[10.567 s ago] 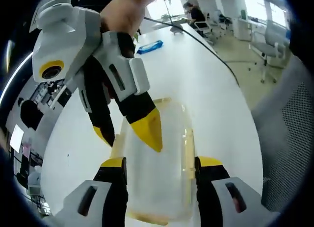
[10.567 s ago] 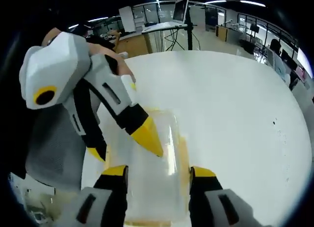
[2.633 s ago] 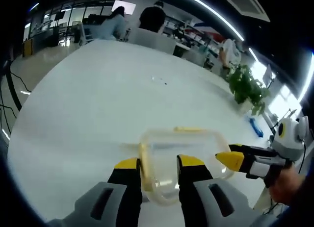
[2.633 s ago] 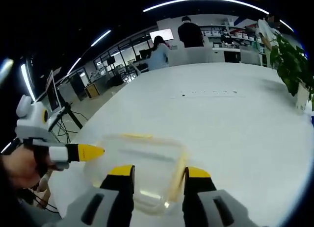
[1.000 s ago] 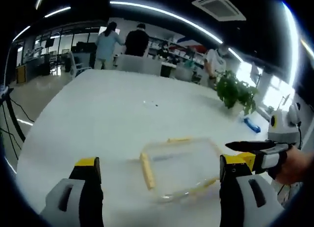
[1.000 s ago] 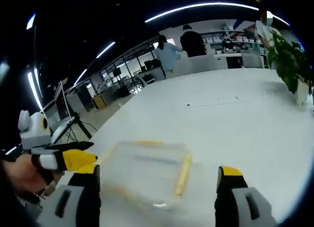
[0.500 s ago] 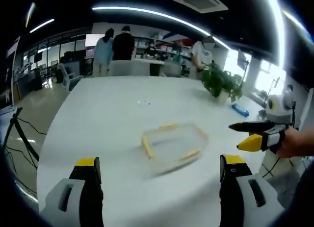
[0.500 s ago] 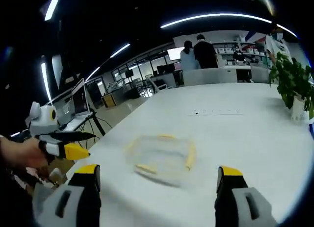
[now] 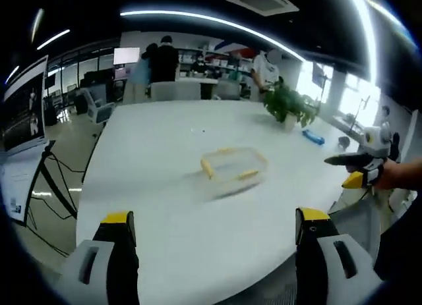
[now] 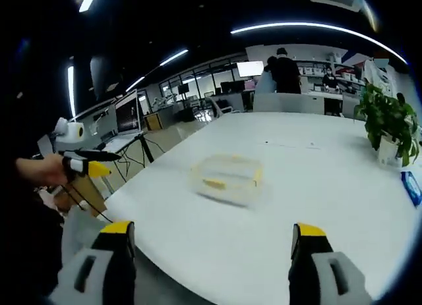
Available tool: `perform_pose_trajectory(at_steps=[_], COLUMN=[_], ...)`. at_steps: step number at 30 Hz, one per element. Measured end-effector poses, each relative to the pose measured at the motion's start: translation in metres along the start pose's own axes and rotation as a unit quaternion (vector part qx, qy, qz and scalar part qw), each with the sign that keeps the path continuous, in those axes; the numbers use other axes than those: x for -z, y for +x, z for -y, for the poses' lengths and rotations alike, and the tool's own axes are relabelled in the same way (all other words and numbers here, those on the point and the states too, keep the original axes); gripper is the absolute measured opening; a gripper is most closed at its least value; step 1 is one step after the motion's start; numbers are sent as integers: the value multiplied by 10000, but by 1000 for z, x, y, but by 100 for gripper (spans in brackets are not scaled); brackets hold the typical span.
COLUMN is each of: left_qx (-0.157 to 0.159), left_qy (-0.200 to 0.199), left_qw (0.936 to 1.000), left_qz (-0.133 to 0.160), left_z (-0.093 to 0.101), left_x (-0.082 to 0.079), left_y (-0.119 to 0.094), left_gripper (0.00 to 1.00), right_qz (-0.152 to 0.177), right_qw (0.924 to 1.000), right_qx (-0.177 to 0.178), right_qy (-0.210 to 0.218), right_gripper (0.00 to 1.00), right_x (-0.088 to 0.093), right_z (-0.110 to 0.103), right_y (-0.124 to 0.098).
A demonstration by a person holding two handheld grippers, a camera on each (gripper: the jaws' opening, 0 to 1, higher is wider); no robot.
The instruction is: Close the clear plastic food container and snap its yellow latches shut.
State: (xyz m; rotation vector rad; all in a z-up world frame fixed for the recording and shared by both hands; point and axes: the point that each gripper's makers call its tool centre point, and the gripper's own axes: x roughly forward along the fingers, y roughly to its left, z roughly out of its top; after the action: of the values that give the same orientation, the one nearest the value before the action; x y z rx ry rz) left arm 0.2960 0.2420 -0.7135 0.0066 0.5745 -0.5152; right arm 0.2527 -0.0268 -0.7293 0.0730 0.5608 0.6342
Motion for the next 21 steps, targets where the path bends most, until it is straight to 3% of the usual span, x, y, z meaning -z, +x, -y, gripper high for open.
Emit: perform_pose_trajectory(at_steps=[1,5,11,13,21], left_qx=[-49,-58,-34,-48,-76], left_qy=[306,440,173,73,156], left_qw=[9995,9989,9997,9998,9998], left_qz=[-90,-178,-147,-185,-98], left_z=[-1,6,11,9,2], left_x=[6,20,32,37,24], left_y=[-6,-25,-38,-34,-32], left_gripper=[99,99,99,99,99], right_qz=[9,31,117,-28,18], right_qw=[10000,10000,9996,9992,9994], right_qx=[-14,33,243,348,305], right_qy=[-21,16,96,173,131], right_gripper=[100,100,100,100,100], right_x=[2,6,13,22,11], right_z=[-4,-11,-6,2,2], right_y=[-6,-25,-41,-40,-33])
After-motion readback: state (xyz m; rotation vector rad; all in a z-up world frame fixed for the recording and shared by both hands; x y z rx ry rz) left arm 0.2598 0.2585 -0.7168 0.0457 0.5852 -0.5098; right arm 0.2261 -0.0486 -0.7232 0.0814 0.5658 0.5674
